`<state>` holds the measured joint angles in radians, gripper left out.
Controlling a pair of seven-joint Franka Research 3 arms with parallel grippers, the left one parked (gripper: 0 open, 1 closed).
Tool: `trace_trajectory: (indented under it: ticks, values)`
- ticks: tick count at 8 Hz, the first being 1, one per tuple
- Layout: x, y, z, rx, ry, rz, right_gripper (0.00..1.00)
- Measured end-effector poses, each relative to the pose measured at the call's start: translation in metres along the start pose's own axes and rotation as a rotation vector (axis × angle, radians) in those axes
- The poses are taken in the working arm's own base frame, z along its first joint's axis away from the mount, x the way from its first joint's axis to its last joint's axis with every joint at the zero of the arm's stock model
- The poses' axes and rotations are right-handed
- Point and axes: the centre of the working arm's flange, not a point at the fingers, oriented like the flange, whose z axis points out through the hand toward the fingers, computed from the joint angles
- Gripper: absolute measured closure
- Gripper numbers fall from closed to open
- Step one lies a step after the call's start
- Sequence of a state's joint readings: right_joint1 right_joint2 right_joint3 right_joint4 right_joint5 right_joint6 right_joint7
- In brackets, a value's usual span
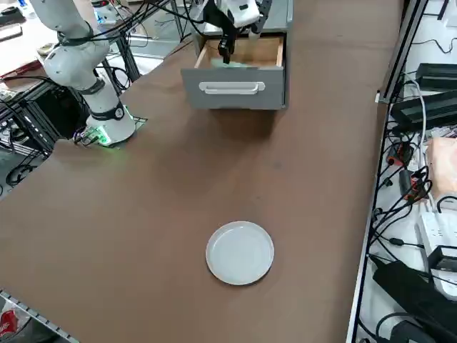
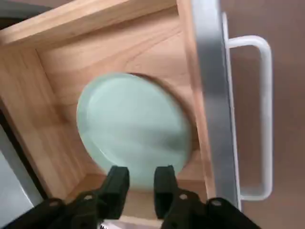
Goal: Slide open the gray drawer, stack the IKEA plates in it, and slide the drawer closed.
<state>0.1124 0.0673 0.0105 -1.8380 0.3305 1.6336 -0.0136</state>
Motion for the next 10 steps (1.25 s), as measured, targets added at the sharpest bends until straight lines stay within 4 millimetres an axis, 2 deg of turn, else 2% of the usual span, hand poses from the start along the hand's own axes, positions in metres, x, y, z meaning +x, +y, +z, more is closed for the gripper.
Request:
trace_trajectory:
  ticks: [2,3,5,6,7,8,10]
  values:
    - [0.004,-0.008,0.002,-0.007,0.012,-0.014,0.19]
    - [0.004,-0.008,-0.01,-0.012,0.036,-0.017,0.0]
    - [0.005,0.009,-0.05,-0.093,0.108,-0.008,0.0]
    - [0.003,0.031,-0.073,-0.125,0.146,0.024,0.0]
    - [0.001,0.063,-0.096,-0.129,0.185,0.078,0.0]
    - [-0.003,0.105,-0.115,-0.119,0.217,0.147,0.0]
    - [0.004,0.194,-0.126,-0.099,0.264,0.285,0.0]
